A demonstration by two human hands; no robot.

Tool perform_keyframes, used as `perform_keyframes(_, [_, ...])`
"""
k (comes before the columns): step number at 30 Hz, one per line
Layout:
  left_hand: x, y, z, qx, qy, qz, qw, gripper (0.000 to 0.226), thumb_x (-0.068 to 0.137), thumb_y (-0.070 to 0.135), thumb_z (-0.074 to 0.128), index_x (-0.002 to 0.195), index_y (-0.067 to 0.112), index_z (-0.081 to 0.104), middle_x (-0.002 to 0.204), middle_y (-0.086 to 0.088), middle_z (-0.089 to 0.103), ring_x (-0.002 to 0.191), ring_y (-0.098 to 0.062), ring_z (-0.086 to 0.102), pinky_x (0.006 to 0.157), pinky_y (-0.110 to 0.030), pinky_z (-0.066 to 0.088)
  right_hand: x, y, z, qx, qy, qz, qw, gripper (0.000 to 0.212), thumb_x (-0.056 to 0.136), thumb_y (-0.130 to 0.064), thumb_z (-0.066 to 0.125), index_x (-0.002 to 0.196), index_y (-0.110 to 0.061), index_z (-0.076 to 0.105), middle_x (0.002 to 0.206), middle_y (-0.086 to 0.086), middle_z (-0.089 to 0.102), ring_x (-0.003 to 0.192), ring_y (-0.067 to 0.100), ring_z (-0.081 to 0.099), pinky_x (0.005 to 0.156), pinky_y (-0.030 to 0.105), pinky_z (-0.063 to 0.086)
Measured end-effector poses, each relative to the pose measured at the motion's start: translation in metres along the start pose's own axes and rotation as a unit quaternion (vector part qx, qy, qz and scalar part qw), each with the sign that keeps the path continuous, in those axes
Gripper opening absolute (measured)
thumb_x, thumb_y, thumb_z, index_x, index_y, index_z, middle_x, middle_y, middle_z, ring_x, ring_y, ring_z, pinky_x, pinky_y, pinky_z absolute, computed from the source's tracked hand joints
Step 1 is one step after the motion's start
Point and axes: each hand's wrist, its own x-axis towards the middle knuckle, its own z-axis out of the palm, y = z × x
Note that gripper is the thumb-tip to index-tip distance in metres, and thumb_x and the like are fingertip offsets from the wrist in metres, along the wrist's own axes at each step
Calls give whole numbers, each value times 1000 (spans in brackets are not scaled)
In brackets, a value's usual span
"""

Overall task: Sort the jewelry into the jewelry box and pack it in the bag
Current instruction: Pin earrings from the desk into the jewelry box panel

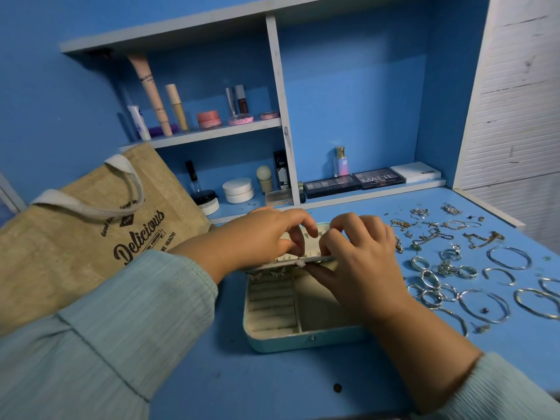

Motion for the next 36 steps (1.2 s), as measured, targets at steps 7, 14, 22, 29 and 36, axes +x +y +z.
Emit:
perform_keyframes(7, [1, -1, -2, -61, -26, -28, 997, 34, 90, 20, 58, 91, 51, 43, 87, 26, 65, 96, 7, 56, 92, -22, 41, 0, 0, 0, 4, -2, -2, 1000, 34, 69, -51, 53, 81, -23, 37, 86, 3, 57, 82, 20, 38, 68, 33, 33])
perform_keyframes(14, [1, 2, -3, -59, -35, -35, 997, 32, 91, 20, 58, 94, 48, 43, 88, 24, 64, 97, 4, 56, 91, -18, 38, -1, 0, 0, 0, -4, -5, 1000, 33, 70, -51, 51, 81, -23, 37, 86, 3, 57, 82, 20, 37, 67, 33, 34])
perform_keyframes(22, [5, -3, -1, -51, -32, -48, 997, 27, 90, 23, 58, 92, 47, 46, 80, 30, 64, 90, 18, 49, 113, -40, 20, 0, -1, 0, -3, -2, -10, 1000, 33, 69, -50, 51, 80, -23, 36, 84, 3, 57, 81, 20, 37, 69, 33, 31])
perform_keyframes(29, [4, 0, -3, 12, -33, -98, 995, 13, 89, 37, 58, 83, 48, 57, 92, 29, 56, 113, 2, 44, 111, -48, -5, 0, 1, -1, -5, -9, -15, 1000, 34, 70, -50, 53, 79, -23, 36, 84, 3, 57, 80, 20, 36, 68, 32, 23])
perform_keyframes(36, [6, -4, -6, 66, -61, -125, 988, 17, 86, 52, 54, 69, 53, 53, 113, 18, 55, 126, -13, 32, 110, -53, -1, 0, 1, 0, -5, -3, -13, 1000, 34, 70, -51, 53, 79, -22, 37, 84, 3, 57, 80, 20, 36, 67, 31, 26])
